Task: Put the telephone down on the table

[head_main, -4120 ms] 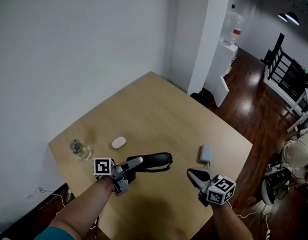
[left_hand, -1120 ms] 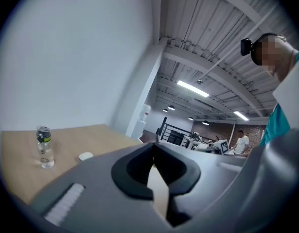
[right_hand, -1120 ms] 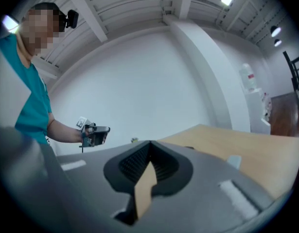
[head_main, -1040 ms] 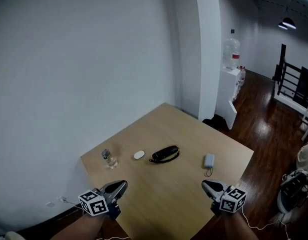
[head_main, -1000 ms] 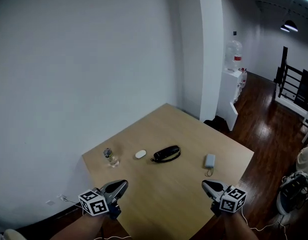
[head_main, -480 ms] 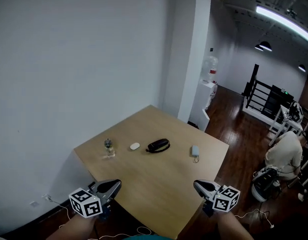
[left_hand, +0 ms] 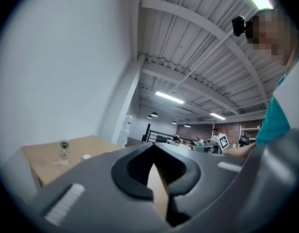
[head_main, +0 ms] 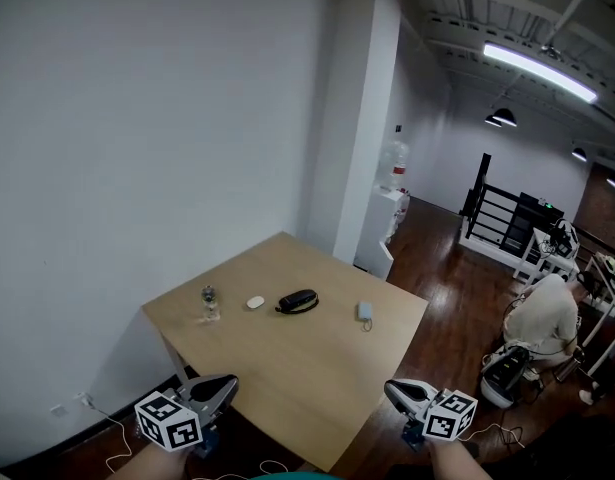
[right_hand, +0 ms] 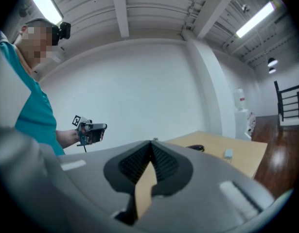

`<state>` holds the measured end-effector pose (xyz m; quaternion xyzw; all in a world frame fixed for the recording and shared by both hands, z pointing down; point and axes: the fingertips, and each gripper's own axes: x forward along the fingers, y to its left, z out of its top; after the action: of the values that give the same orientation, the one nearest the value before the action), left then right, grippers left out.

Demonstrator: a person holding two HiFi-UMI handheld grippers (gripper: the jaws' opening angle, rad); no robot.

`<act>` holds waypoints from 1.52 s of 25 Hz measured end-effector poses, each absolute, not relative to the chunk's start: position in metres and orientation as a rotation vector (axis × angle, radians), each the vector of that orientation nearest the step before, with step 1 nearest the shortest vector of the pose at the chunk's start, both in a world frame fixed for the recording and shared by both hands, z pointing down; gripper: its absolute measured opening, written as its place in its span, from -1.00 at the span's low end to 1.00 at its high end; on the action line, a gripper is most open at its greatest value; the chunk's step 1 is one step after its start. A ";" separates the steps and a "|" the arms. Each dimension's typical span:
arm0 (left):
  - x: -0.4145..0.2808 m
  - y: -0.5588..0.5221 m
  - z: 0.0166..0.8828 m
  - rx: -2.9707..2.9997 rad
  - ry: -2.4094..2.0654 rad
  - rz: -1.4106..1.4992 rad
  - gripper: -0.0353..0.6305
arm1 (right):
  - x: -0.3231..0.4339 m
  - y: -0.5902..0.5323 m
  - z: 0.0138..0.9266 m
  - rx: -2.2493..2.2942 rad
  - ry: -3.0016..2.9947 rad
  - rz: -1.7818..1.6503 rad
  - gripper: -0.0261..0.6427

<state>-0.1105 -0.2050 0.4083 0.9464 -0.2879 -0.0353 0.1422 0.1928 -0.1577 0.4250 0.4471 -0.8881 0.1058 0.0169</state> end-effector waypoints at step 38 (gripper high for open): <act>-0.207 0.087 0.440 2.677 -0.839 -0.021 -0.88 | 0.059 0.096 0.454 1.231 -2.859 0.511 -0.92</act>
<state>-0.2072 0.0874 0.4401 0.9407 -0.2949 -0.0073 0.1675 0.0589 0.0965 0.4539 0.3902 -0.9063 0.1620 -0.0063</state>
